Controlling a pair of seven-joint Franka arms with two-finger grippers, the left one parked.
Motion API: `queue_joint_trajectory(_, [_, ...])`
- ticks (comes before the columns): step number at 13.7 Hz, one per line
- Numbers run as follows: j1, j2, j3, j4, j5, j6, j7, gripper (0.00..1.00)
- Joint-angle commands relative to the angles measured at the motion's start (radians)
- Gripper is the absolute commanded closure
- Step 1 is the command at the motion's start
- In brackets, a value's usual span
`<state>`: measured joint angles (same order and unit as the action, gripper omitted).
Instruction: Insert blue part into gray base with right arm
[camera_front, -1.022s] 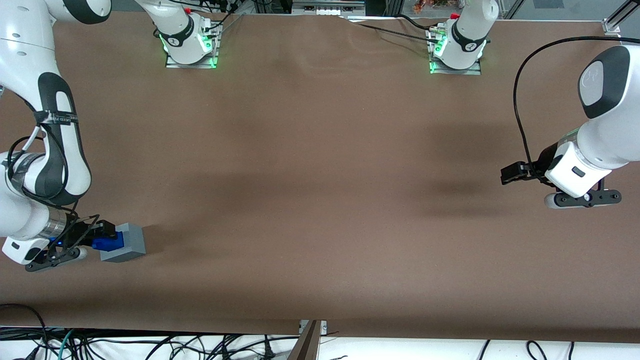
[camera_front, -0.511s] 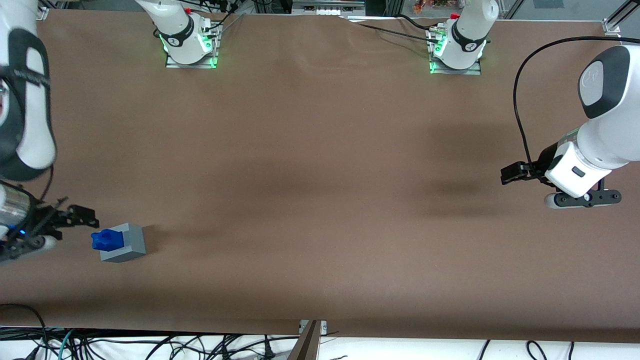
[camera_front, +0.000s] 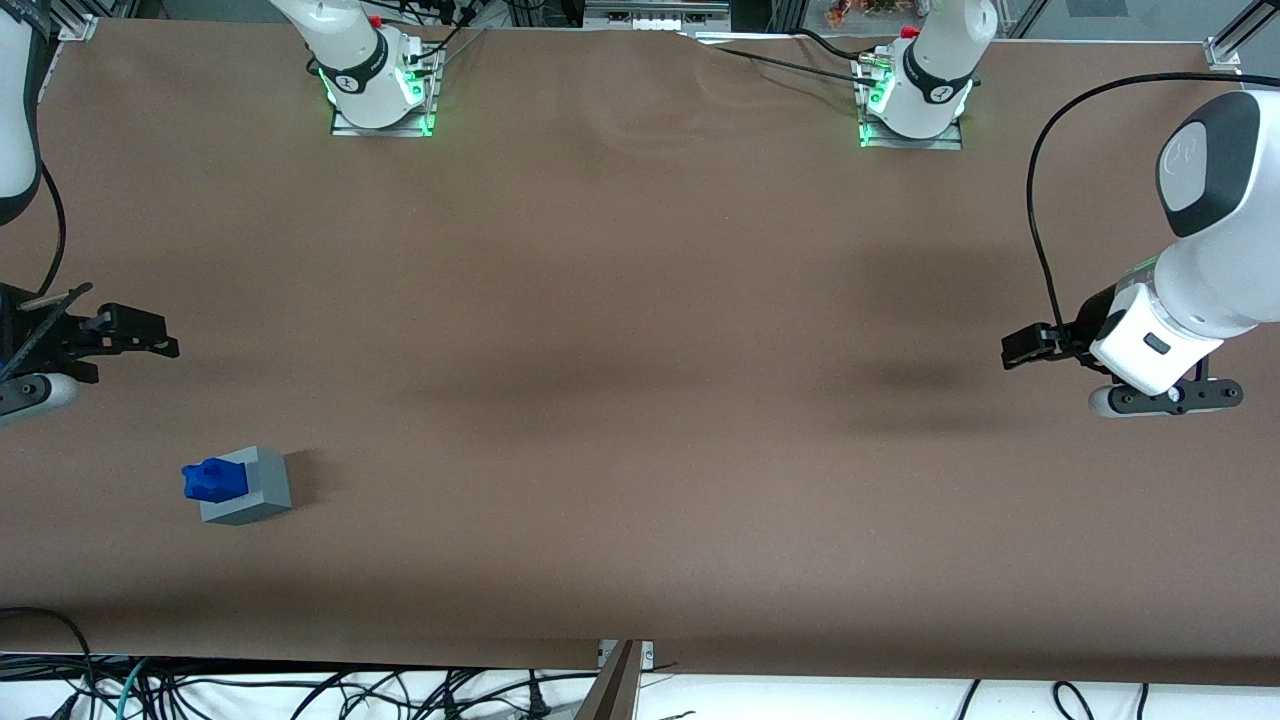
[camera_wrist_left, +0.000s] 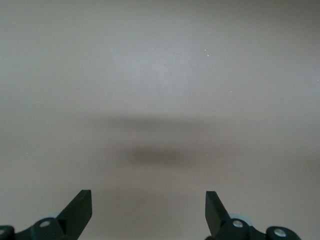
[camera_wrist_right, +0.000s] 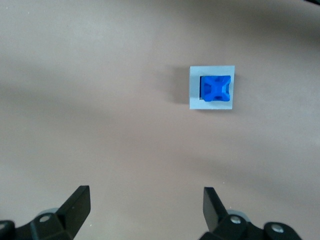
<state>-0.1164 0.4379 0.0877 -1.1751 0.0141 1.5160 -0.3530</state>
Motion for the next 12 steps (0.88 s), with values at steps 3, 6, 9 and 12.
queue_joint_trajectory(3, [0.037, -0.097, 0.0, -0.053, -0.08, 0.021, 0.009, 0.0])
queue_joint_trajectory(6, [0.034, -0.211, -0.006, -0.174, -0.08, 0.119, 0.006, 0.0])
queue_joint_trajectory(9, [0.047, -0.26, -0.008, -0.25, -0.083, 0.152, 0.02, 0.0])
queue_joint_trajectory(12, [0.05, -0.317, -0.009, -0.323, -0.085, 0.148, 0.152, 0.0])
